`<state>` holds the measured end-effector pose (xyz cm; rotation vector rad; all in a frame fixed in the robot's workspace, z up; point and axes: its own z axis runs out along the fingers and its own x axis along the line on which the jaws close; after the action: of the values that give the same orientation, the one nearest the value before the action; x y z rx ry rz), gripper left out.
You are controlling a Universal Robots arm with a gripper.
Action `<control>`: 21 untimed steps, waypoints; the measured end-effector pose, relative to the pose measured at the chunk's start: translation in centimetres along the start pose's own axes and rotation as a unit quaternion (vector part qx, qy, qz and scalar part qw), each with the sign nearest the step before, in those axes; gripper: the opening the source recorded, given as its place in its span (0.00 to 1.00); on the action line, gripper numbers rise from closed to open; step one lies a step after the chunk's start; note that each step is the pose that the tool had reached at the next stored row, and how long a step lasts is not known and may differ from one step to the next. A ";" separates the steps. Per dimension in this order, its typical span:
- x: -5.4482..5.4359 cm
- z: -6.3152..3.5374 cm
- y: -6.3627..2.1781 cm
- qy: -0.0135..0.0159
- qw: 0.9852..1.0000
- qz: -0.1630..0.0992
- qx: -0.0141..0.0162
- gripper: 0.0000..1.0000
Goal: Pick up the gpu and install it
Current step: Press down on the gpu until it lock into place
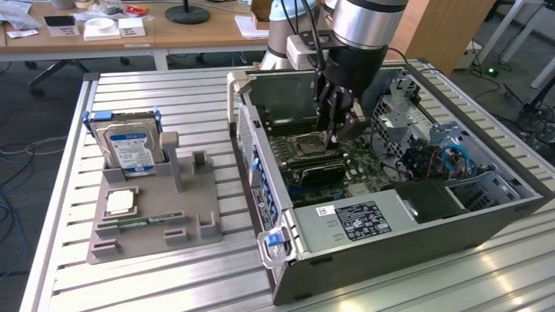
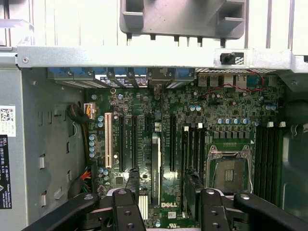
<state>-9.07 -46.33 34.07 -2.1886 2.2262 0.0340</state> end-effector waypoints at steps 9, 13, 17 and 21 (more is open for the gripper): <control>0.0 0.00 0.00 0.000 1.000 0.000 0.000 0.25; 0.0 0.00 0.00 0.000 1.000 0.000 0.000 0.11; 0.0 0.00 0.00 0.000 1.000 0.000 0.000 0.11; 0.0 0.00 0.00 0.000 1.000 0.000 0.000 0.11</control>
<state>-9.07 -46.33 34.07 -2.1886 2.2262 0.0340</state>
